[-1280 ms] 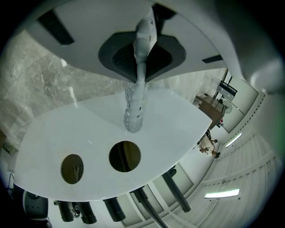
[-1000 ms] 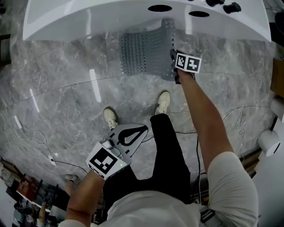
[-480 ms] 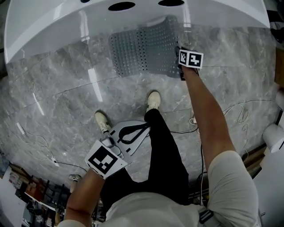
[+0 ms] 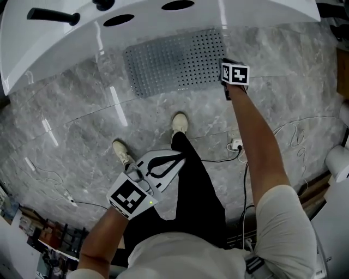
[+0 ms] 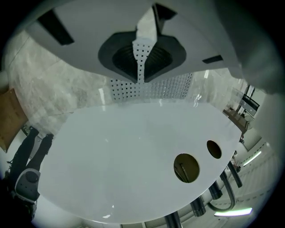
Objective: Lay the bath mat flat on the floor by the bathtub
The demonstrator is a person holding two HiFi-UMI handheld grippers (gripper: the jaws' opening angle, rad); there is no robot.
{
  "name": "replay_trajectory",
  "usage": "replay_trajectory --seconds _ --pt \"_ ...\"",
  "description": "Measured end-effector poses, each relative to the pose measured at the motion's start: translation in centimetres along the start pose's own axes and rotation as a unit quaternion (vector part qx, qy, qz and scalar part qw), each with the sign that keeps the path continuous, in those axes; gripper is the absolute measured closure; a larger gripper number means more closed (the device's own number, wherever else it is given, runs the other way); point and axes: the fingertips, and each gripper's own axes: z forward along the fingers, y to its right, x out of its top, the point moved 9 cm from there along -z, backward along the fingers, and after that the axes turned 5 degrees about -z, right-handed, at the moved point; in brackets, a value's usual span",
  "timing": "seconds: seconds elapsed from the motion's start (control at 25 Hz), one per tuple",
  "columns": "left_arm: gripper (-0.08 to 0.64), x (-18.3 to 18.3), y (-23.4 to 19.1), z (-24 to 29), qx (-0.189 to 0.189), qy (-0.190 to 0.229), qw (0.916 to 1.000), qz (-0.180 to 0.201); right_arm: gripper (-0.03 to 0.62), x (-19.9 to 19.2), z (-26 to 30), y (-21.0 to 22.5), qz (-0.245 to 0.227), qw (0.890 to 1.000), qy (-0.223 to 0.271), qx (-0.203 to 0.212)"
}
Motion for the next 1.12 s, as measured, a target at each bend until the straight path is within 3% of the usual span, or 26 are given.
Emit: replay_trajectory --seconds 0.32,0.76,0.96,1.12 --pt "0.537 3.9 3.7 0.7 0.005 0.005 0.9994 0.035 0.558 -3.1 -7.3 0.1 0.004 0.999 0.006 0.04" --pt "0.537 6.4 10.0 -4.0 0.033 0.024 0.9954 0.086 0.581 -5.7 -22.1 -5.0 0.02 0.993 0.054 0.101" --pt "0.537 6.1 12.9 -7.8 0.049 0.051 0.9911 0.113 0.582 -7.2 -29.9 -8.6 -0.014 0.99 0.072 0.124" --pt "0.537 3.6 15.9 -11.1 0.072 0.073 0.9865 0.127 0.582 -10.1 -35.4 -13.0 -0.091 0.981 0.064 0.158"
